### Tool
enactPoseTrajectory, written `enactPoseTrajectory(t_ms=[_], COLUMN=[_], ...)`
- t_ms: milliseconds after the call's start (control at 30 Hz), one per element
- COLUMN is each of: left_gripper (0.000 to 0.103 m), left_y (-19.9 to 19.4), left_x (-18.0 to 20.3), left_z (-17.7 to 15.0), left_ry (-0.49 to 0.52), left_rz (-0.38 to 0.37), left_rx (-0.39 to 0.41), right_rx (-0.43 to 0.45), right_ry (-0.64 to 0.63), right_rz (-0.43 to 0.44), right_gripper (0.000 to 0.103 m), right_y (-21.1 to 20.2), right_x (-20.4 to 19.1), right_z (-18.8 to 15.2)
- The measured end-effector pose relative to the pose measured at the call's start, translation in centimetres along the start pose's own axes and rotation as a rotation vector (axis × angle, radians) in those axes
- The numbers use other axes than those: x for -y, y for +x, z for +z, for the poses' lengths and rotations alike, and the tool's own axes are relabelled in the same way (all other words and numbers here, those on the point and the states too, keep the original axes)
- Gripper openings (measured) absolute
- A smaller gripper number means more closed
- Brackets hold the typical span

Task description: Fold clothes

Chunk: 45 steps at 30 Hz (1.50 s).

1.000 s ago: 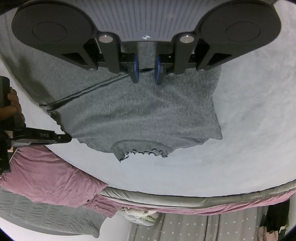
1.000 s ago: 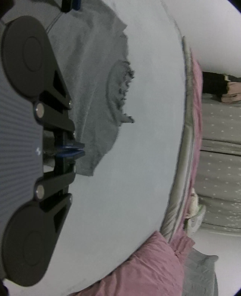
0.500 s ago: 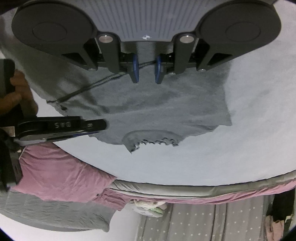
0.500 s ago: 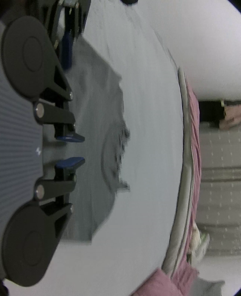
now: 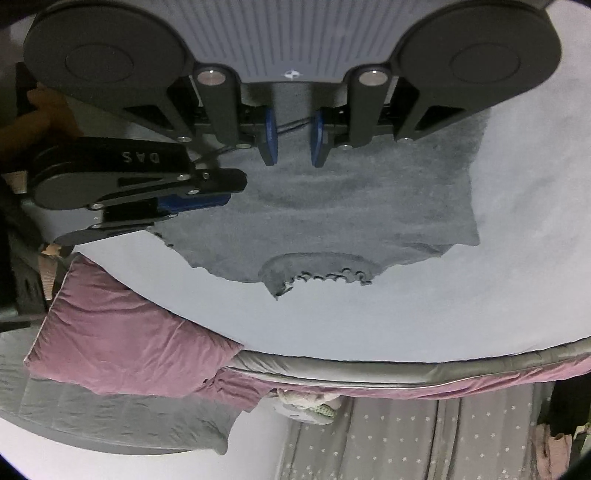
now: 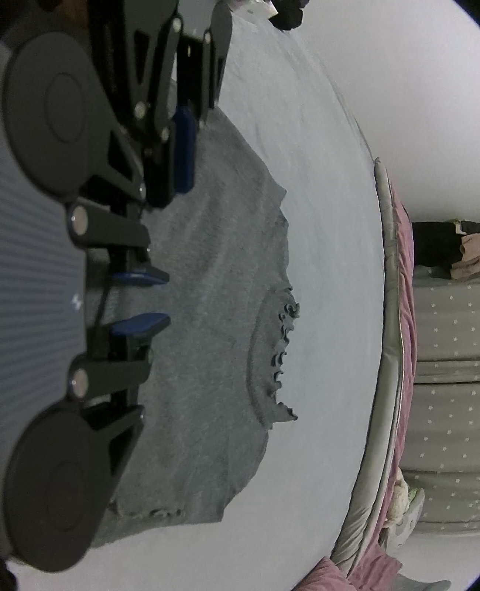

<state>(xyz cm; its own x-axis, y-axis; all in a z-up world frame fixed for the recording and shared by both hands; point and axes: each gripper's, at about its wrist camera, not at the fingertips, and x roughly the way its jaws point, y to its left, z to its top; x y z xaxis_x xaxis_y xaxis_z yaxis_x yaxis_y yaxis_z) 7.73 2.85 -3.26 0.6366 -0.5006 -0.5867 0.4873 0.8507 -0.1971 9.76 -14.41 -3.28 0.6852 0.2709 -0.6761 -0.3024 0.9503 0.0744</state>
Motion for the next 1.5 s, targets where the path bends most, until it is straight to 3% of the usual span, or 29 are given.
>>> enactPoseTrajectory(t_ms=[167,300,633,1000,1233,1367,1500], left_gripper=[0.017,0.017,0.017,0.017,0.017,0.018,0.018], left_y=[0.8,0.8,0.7,0.6,0.6,0.2,-0.6], left_x=[1.0,1.2,1.3,1.3,1.2,1.3,0.7], left_z=[-0.4,-0.6,-0.8,-0.9,-0.7,-0.6,-0.6], left_ry=[0.063,0.082,0.097,0.097,0.107,0.111,0.076], left_rz=[0.024,0.026,0.025,0.022,0.024,0.025,0.025], left_rx=[-0.035,-0.042,-0.046,-0.049,-0.059,-0.066,-0.055], right_rx=[0.007,-0.029,-0.015,-0.015,-0.018,0.013,0.017], right_ry=[0.016,0.025,0.098,0.114,0.201,0.249,0.213], right_rz=[0.006,-0.013,-0.052,-0.122,-0.176,-0.171,-0.163], right_gripper=[0.021,0.021,0.021,0.022,0.022,0.022,0.025], right_y=[0.8,3.6,7.5,0.7,-3.2,-4.9,-5.0], right_x=[-0.1,-0.2,2.1,5.1,8.5,9.2,8.6], right_z=[1.4,2.5,6.1,1.2,-2.4,-2.9,-2.7])
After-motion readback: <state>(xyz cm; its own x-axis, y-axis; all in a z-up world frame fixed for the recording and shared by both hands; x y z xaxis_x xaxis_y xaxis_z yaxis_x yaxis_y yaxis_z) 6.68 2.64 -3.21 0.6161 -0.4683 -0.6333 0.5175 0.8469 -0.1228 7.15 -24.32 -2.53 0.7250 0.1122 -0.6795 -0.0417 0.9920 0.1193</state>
